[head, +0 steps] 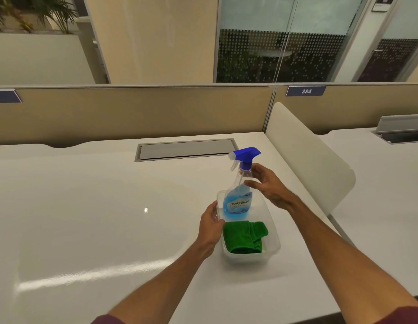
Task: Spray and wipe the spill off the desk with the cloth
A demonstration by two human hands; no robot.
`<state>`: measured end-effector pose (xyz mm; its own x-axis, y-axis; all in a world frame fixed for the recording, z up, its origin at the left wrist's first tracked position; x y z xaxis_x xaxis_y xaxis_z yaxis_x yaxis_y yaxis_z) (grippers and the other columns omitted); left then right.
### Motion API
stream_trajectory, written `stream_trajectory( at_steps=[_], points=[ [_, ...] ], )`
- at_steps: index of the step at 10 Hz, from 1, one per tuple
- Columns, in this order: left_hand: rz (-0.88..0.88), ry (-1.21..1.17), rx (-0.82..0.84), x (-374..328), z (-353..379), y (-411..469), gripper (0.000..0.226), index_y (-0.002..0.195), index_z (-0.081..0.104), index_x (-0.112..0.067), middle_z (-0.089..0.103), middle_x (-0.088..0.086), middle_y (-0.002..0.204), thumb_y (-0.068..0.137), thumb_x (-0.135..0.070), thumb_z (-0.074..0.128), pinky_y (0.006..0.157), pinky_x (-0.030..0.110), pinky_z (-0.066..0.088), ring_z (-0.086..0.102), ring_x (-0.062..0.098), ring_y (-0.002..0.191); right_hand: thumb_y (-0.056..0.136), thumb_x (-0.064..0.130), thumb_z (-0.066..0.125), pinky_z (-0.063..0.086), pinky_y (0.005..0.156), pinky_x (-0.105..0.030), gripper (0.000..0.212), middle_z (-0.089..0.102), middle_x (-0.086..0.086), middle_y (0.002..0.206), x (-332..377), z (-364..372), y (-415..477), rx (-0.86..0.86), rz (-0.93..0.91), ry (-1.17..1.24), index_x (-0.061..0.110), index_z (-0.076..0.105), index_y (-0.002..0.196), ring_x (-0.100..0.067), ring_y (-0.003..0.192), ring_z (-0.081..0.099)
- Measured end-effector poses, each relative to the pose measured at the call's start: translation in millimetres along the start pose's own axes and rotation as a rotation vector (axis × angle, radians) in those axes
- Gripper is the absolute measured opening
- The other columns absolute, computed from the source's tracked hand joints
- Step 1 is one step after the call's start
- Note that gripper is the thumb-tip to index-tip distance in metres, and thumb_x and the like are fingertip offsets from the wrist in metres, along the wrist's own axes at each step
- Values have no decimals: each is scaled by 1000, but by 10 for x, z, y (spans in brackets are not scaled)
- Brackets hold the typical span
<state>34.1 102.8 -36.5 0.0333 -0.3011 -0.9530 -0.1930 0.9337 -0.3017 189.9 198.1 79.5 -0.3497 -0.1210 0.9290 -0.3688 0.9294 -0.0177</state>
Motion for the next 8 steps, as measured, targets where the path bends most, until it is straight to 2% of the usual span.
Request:
stream_trajectory(
  at_steps=[2, 3, 5, 6, 7, 8],
  points=[
    [-15, 22, 10, 3, -6, 13, 64, 147, 35, -18, 38, 3, 154, 91, 1, 59, 107, 39, 41, 40, 23, 139, 93, 7, 59, 39, 110, -49, 42, 51, -9, 142, -44, 27, 29, 0, 46, 22, 9, 45, 133, -28, 131, 49],
    [-27, 37, 17, 10, -17, 21, 66, 147, 34, -17, 36, 3, 155, 90, 3, 59, 108, 40, 39, 38, 23, 140, 94, 7, 58, 37, 112, -50, 50, 47, -10, 147, -79, 37, 22, 2, 75, 37, 7, 40, 140, -28, 134, 46],
    [-15, 95, 73, -55, -62, 9, 68, 145, 36, -18, 37, 4, 154, 87, -6, 68, 109, 41, 39, 40, 23, 139, 88, 6, 66, 42, 105, -45, 58, 51, -8, 142, -65, 25, -24, -130, 104, -15, 10, 42, 140, -26, 129, 50],
    [29, 140, 106, -127, -156, -17, 64, 144, 38, -17, 38, 5, 154, 88, -8, 67, 110, 40, 39, 39, 23, 139, 84, 6, 68, 49, 93, -38, 49, 58, -7, 129, -4, 20, -110, -355, 79, -133, 10, 50, 130, -24, 115, 56],
    [72, 195, 99, -208, -264, -42, 60, 144, 38, -17, 38, 5, 154, 90, -8, 64, 111, 39, 38, 39, 23, 139, 83, 8, 67, 54, 80, -37, 28, 62, -9, 106, 103, -37, -281, -658, -2, -250, 8, 56, 108, -22, 92, 59],
    [172, 344, 69, -361, -515, -97, 55, 144, 38, -20, 37, 3, 154, 93, -17, 61, 113, 39, 35, 38, 22, 140, 82, 16, 67, 49, 65, -31, 18, 55, -8, 82, 288, 247, -470, -801, -108, -452, 8, 53, 88, -18, 73, 53]
  ],
)
Point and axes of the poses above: each hand's wrist, its own y-axis towards the middle knuckle, its own z-axis out of the palm, x = y × z, the point moved 7 cm from there along y, towards the middle knuckle
